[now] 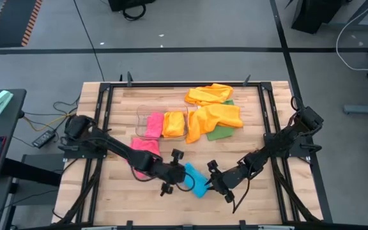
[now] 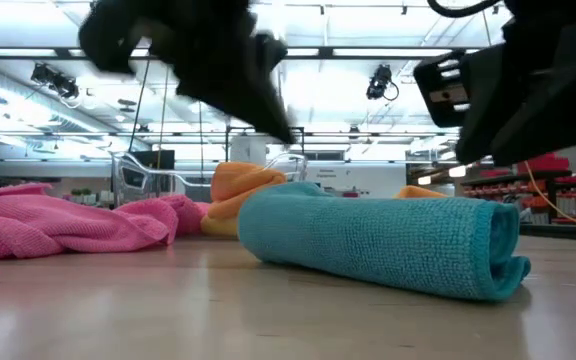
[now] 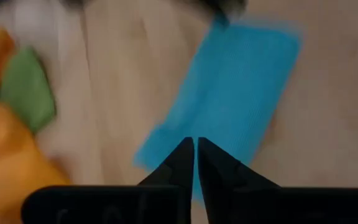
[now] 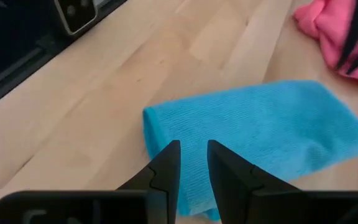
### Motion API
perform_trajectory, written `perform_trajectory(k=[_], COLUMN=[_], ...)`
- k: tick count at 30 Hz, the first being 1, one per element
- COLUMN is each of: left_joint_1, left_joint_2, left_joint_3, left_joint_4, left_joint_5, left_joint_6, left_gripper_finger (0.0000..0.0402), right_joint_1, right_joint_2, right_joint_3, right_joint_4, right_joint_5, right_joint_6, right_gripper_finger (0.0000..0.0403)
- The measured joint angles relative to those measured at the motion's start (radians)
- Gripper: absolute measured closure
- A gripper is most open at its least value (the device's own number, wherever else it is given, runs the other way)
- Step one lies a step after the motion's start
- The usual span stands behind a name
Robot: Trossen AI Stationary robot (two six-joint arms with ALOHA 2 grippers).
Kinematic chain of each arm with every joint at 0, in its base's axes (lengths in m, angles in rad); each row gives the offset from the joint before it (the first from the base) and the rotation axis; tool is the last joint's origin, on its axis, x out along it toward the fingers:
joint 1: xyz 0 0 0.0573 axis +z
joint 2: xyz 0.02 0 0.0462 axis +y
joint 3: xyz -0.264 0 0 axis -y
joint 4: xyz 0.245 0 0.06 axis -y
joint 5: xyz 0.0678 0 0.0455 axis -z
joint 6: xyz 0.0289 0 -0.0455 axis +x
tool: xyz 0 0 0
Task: Fold microfiber towels
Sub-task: Put the folded blue microfiber cloth into the transparent bin
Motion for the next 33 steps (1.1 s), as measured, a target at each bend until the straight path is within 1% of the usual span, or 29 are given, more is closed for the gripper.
perform_trajectory(k=[4, 8, 15, 19, 23, 27, 29, 33], left_joint_1=[-0.005, 0.009, 0.083, 0.107, 0.099, 0.092, 0.092, 0.092], left_joint_2=[-0.008, 0.038, 0.121, 0.141, 0.144, 0.144, 0.144, 0.144], left_joint_3=[-0.085, -0.121, -0.128, -0.127, -0.13, -0.129, -0.129, -0.129], left_joint_4=[0.209, 0.302, 0.317, 0.331, 0.315, 0.315, 0.315, 0.302], left_joint_5=[0.017, 0.017, 0.003, 0.036, 0.041, 0.041, 0.041, 0.042], left_joint_6=[-0.026, -0.073, -0.111, -0.132, -0.151, -0.16, -0.182, -0.204], left_gripper_finger=[0.0355, 0.0347, 0.0335, 0.0334, 0.034, 0.0348, 0.0352, 0.0359], right_joint_1=[-0.019, -0.027, -0.052, -0.083, -0.113, -0.116, -0.115, -0.116], right_joint_2=[0.006, 0.019, 0.095, 0.143, 0.183, 0.207, 0.23, 0.279], right_joint_3=[0.0, -0.014, -0.026, -0.024, -0.024, -0.024, -0.023, -0.019], right_joint_4=[0.03, 0.121, 0.287, 0.359, 0.335, 0.303, 0.307, 0.322], right_joint_5=[-0.007, -0.013, -0.033, -0.034, -0.035, -0.077, -0.096, -0.101], right_joint_6=[-0.005, -0.016, -0.019, -0.018, 0.013, 0.061, 0.076, 0.103], right_gripper_finger=[0.0314, 0.0314, 0.0313, 0.0313, 0.0313, 0.0313, 0.0313, 0.0313])
